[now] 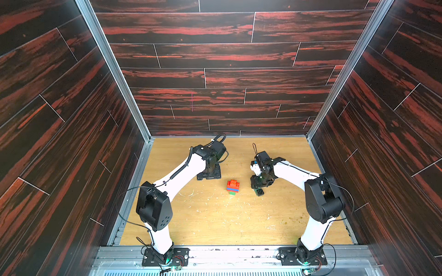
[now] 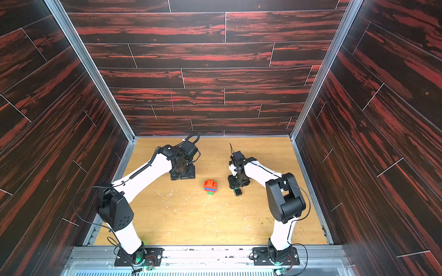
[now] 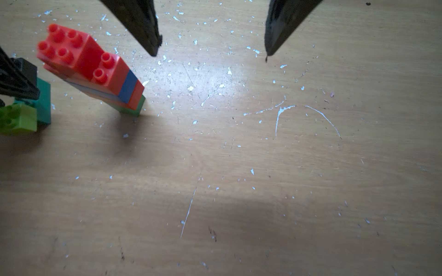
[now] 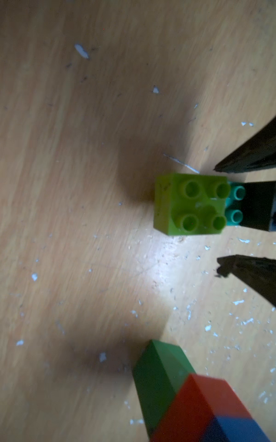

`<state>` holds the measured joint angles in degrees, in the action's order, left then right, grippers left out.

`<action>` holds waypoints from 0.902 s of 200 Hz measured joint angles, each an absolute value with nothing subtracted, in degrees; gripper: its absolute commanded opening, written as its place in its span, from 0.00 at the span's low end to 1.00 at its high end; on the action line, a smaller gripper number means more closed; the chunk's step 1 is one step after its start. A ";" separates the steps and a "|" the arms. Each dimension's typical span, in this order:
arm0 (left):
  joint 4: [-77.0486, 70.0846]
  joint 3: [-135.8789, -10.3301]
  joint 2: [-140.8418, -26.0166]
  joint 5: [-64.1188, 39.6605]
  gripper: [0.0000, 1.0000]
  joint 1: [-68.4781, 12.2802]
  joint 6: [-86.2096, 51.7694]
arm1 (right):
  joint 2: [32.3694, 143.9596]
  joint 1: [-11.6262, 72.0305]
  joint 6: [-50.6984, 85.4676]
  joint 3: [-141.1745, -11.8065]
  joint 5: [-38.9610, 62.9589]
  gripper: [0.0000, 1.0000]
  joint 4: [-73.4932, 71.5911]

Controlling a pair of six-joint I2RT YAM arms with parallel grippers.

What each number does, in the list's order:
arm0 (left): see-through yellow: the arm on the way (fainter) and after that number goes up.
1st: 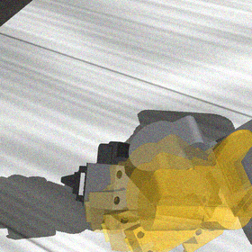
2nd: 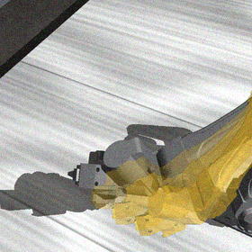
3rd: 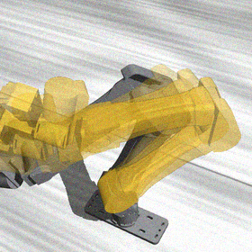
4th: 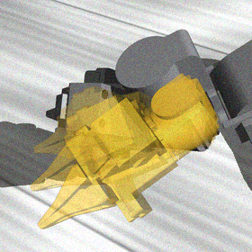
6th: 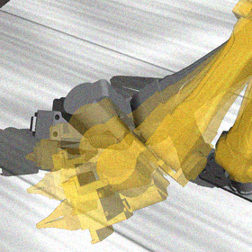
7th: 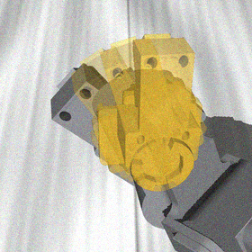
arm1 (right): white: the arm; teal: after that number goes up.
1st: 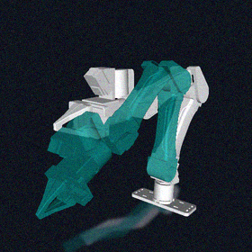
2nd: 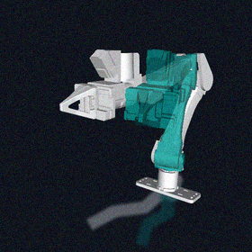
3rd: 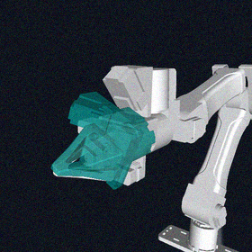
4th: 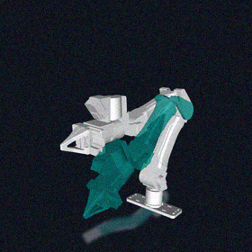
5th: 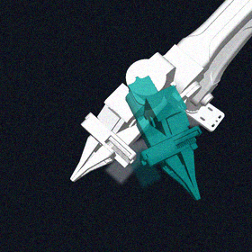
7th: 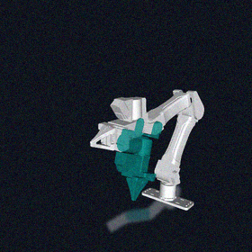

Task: Assemble a carrot with lego
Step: Pick up the lego brick from the center of the board.

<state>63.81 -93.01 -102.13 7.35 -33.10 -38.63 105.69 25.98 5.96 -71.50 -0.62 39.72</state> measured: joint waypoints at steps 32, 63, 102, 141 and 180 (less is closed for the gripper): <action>62.87 -92.03 -100.97 6.72 0.71 -32.58 -38.59 | 106.17 26.00 6.46 -69.56 -1.04 0.48 38.70; 62.43 -91.85 -100.01 6.44 0.72 -31.88 -38.57 | 106.76 26.09 6.83 -68.99 -1.37 0.45 37.91; 61.89 -91.02 -99.70 6.37 0.72 -31.48 -38.57 | 106.83 26.39 6.85 -68.88 -2.22 0.45 36.73; 61.49 -90.67 -99.59 6.07 0.72 -31.38 -38.54 | 106.83 26.89 6.85 -68.40 -2.70 0.45 35.55; 61.19 -89.84 -99.57 5.87 0.72 -31.38 -38.54 | 106.83 27.11 6.94 -68.05 -3.22 0.42 35.00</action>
